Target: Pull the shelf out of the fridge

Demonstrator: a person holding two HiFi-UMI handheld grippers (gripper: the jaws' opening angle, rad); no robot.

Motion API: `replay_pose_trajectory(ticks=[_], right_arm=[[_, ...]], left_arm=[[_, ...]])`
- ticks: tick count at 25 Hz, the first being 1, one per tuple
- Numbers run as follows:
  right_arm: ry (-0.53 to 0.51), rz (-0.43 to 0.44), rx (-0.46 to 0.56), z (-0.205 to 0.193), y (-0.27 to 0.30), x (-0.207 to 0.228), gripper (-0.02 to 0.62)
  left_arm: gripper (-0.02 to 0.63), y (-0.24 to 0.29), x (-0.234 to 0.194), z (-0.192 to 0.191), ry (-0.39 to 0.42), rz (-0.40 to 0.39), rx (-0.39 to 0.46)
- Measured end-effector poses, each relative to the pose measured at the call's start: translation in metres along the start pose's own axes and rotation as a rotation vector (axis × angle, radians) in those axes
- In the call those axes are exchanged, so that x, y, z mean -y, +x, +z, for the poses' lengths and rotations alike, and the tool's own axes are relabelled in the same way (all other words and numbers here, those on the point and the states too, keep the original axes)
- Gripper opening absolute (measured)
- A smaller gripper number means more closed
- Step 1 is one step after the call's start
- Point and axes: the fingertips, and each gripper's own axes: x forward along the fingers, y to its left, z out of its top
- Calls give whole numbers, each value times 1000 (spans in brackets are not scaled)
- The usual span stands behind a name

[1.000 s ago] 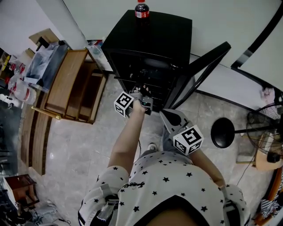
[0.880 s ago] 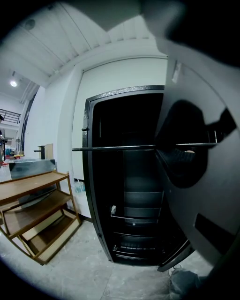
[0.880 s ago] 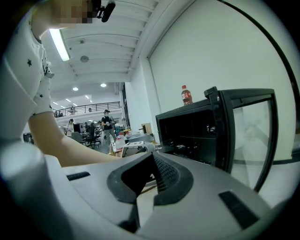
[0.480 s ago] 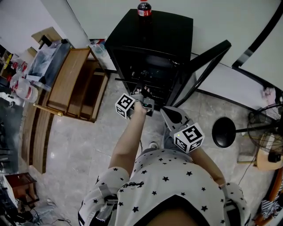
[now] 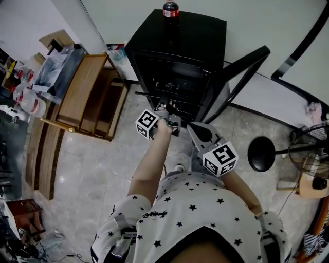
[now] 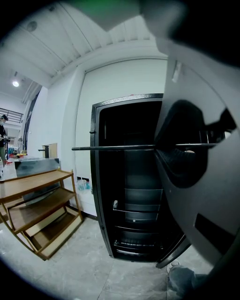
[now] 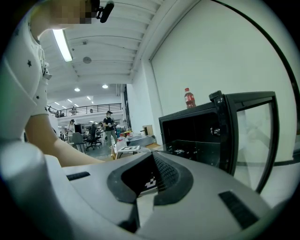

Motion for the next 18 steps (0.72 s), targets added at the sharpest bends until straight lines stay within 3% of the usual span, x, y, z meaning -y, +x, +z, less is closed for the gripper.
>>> replay_pose_trajectory(ticks=[18], right_arm=[[-6, 0, -3, -2, -2, -2, -6]], left_arm=[[32, -7, -2, 0, -4, 4, 2]])
